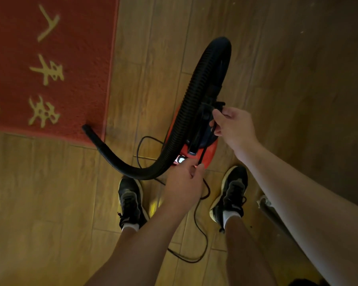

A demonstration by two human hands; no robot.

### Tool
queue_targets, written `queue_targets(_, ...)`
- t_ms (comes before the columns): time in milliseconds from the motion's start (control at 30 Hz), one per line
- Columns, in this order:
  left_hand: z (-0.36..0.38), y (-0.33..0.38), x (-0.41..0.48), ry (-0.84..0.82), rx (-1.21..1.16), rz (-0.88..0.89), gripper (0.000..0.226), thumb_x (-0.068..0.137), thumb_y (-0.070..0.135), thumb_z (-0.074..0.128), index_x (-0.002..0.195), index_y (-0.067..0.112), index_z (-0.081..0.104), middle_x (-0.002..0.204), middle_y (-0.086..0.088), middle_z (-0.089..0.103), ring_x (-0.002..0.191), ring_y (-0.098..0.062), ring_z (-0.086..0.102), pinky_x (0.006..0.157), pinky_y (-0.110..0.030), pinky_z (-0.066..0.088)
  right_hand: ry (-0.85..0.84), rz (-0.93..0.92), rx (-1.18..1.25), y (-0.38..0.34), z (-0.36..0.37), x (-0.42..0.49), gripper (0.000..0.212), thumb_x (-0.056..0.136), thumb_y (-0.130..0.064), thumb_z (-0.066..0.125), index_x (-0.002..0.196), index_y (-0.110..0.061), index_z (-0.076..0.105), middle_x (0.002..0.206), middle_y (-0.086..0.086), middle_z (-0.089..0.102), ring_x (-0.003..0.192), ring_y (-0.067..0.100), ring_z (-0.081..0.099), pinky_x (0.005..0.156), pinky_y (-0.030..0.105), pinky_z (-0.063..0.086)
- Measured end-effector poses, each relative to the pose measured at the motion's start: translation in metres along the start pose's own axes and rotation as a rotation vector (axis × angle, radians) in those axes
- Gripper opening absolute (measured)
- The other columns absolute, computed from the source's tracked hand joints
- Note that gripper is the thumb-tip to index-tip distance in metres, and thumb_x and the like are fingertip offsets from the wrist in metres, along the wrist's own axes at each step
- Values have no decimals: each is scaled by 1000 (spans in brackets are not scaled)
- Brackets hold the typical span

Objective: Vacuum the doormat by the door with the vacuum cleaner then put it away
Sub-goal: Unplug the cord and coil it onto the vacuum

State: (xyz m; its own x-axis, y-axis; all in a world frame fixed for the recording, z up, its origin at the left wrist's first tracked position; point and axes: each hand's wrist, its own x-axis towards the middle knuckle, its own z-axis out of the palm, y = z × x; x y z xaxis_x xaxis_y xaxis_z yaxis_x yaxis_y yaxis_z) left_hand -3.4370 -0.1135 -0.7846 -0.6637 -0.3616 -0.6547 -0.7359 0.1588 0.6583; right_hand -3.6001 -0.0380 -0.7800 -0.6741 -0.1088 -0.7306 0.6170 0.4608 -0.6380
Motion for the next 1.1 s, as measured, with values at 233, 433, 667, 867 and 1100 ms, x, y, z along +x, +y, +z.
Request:
queue_targets(233, 24, -27, 24, 98, 29, -29, 20, 105, 28, 55, 115, 16, 67, 77, 8, 64, 71, -10, 64, 68, -33, 52, -30, -28, 6, 23, 6, 33, 18, 102, -21, 58, 90, -13, 70, 74, -5, 70, 61, 2, 68, 67, 22, 58)
queue_targets(433, 40, -41, 42, 123, -6, -80, 24, 105, 34, 54, 117, 17, 66, 78, 6, 61, 67, -9, 56, 64, -30, 44, -32, -57, -4, 35, 10, 58, 15, 100, -21, 62, 90, -18, 73, 73, -9, 71, 63, 1, 67, 64, 18, 53)
queue_targets(667, 47, -42, 54, 133, -17, -86, 18, 105, 33, 54, 107, 20, 66, 84, 9, 65, 79, -4, 61, 68, -22, 45, -29, -64, 39, 42, 14, 75, 13, 98, -21, 65, 105, -17, 75, 82, -13, 72, 61, -9, 62, 63, 11, 49)
queue_targets(867, 48, -46, 61, 164, -32, -97, 19, 103, 33, 56, 109, 19, 67, 89, 10, 67, 83, 3, 62, 65, -4, 41, -18, -62, 65, 49, 16, 87, 15, 99, -20, 64, 108, -16, 74, 71, -19, 67, 55, -10, 59, 58, 10, 48)
queue_targets(1100, 52, -51, 57, 198, -91, -73, 8, 101, 25, 63, 108, 24, 65, 85, 11, 67, 83, 0, 64, 71, -14, 51, -4, -88, 62, 55, 19, 93, 18, 98, -22, 66, 109, -12, 75, 67, -20, 67, 57, -9, 61, 56, 9, 46)
